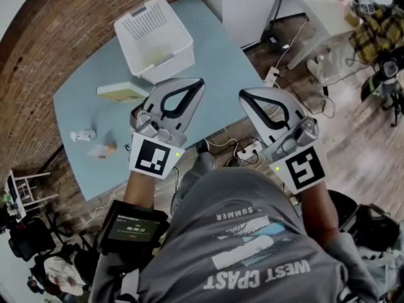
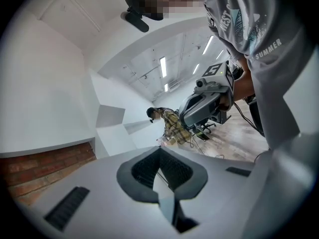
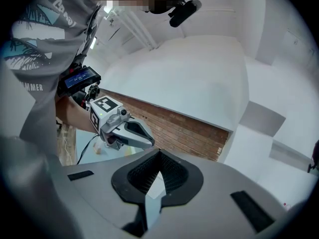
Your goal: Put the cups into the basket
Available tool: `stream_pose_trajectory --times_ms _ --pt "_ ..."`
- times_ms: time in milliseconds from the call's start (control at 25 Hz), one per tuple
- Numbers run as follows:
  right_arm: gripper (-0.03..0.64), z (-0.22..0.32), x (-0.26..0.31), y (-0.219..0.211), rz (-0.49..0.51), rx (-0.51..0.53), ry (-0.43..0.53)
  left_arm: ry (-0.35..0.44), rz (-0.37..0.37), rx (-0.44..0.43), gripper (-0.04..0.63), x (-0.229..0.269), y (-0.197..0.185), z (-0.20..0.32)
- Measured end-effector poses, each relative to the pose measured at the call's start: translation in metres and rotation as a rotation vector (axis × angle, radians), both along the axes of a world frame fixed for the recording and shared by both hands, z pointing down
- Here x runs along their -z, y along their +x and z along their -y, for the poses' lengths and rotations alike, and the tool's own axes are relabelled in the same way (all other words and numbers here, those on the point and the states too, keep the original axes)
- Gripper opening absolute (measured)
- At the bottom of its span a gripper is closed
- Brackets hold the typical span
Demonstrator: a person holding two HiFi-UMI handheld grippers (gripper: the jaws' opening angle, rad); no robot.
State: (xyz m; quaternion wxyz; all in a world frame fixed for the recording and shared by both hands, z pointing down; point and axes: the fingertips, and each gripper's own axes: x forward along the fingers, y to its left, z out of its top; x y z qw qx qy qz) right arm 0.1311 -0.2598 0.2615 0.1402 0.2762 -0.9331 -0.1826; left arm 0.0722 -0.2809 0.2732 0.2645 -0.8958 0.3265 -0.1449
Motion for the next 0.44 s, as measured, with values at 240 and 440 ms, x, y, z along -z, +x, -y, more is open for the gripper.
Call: stream_pose_trajectory --times_ms 240,440 --pt "0.012 -0.026 -0.002 0.038 0.000 -0.040 0.004 0.024 0.007 -0.021 -0.002 0.005 0.030 -0.022" --pt "0.012 -0.049 -0.006 0.067 0.013 -0.073 -0.011 0.032 0.013 -0.038 -0.002 0.007 0.055 -0.043"
